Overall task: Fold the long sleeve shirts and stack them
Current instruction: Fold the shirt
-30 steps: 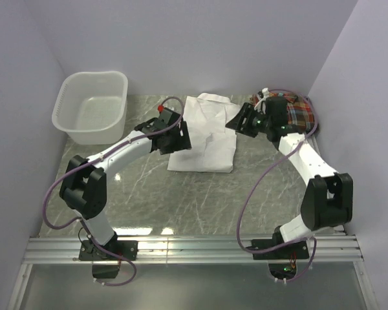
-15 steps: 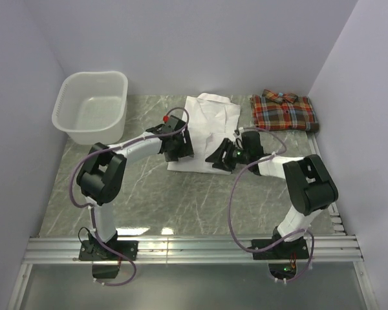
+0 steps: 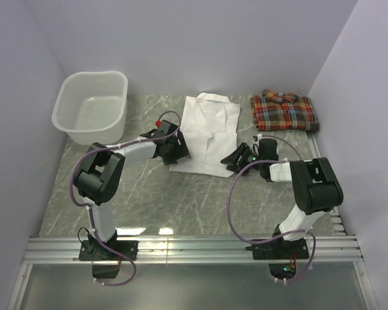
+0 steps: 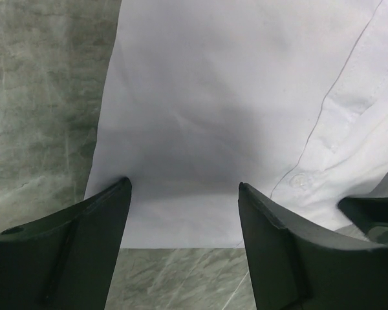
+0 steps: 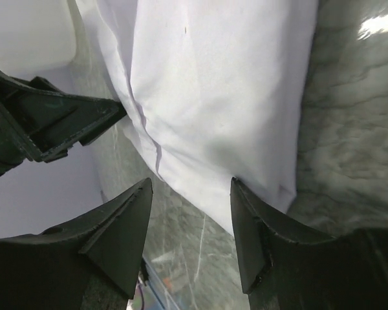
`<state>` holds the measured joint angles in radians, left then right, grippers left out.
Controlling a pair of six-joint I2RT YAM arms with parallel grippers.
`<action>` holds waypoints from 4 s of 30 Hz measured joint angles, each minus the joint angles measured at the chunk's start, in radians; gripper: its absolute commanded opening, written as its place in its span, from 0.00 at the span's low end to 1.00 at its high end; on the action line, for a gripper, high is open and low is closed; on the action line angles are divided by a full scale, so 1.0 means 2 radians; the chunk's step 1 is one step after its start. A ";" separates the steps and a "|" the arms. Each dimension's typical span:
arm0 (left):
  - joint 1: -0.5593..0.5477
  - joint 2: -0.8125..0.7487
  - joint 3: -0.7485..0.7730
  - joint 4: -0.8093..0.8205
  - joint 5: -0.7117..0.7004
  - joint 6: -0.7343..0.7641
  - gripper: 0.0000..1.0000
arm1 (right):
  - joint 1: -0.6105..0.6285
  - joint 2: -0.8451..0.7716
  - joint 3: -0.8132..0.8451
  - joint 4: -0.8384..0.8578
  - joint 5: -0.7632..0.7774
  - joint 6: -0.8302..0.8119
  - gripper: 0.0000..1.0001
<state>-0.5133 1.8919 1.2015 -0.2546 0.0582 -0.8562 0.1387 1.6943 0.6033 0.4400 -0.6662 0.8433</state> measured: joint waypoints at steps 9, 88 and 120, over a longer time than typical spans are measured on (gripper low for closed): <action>0.024 -0.013 0.060 -0.067 0.000 0.011 0.74 | -0.025 -0.026 0.087 -0.058 0.009 -0.016 0.59; -0.107 0.159 0.244 -0.044 -0.014 0.104 0.76 | -0.010 0.024 0.016 0.041 -0.084 -0.065 0.72; -0.097 0.155 0.256 -0.063 0.004 0.089 0.81 | -0.008 -0.175 0.012 -0.256 -0.004 -0.157 0.52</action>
<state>-0.7071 2.2021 1.7142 -0.3805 0.0658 -0.6781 0.1219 1.3434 0.6273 -0.0715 -0.6739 0.5301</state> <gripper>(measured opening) 0.809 0.551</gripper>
